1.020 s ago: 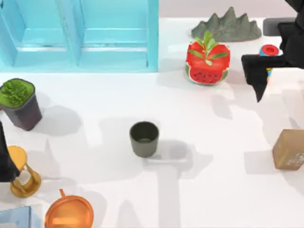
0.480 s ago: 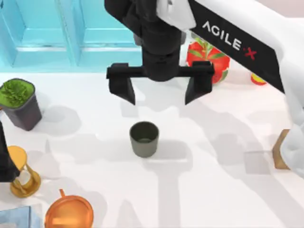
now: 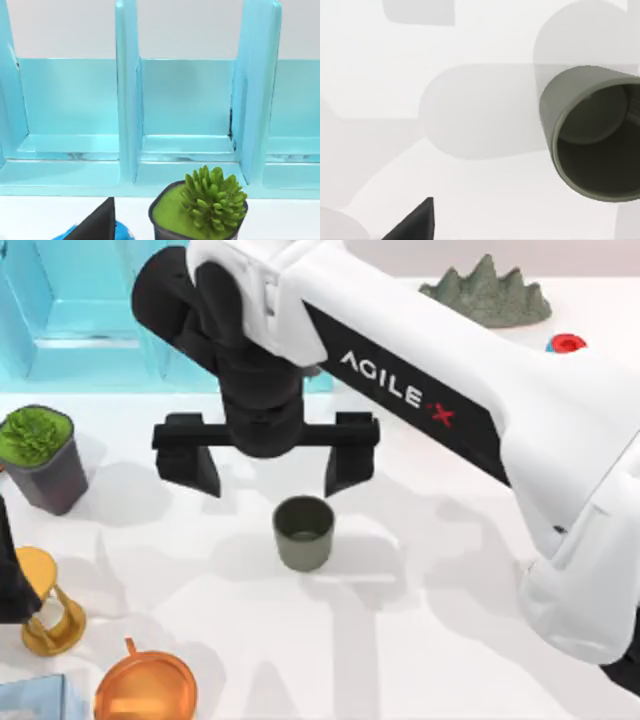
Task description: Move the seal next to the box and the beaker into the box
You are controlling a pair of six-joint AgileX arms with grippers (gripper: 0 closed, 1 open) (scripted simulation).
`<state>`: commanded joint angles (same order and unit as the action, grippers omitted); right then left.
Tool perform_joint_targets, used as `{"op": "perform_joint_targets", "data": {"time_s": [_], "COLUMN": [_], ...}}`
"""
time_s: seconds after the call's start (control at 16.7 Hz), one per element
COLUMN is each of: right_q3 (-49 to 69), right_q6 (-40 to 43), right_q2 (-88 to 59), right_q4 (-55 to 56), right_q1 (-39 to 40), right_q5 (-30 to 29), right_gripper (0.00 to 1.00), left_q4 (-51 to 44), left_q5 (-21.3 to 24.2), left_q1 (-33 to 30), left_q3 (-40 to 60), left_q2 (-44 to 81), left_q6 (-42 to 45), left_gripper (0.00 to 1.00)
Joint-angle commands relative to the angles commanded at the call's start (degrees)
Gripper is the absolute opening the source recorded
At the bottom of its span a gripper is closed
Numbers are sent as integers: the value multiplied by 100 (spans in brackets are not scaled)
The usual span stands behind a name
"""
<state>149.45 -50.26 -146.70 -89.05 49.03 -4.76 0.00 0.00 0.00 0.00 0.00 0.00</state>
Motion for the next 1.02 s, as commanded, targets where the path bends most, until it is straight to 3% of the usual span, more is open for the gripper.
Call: {"op": "perform_joint_targets", "data": {"time_s": [0.24, 0.66, 0.96, 1.02], "right_q3": [-249, -2002, -2170, -2170], "right_q6": [23, 60, 62, 62], "right_q2": [39, 175, 186, 186], "right_q4": [232, 1822, 1989, 1989], "right_q1": [-23, -58, -60, -60], "right_q5": [2, 6, 7, 7], "right_gripper": [100, 100, 100, 92], "left_q4": [0, 0, 0, 0], "left_q5": [0, 0, 0, 0], "left_q1": [0, 0, 0, 0], "left_q3": [0, 0, 0, 0], "left_q2": [0, 0, 0, 0], "left_q6": [0, 0, 0, 0], "left_gripper": [100, 100, 100, 100]}}
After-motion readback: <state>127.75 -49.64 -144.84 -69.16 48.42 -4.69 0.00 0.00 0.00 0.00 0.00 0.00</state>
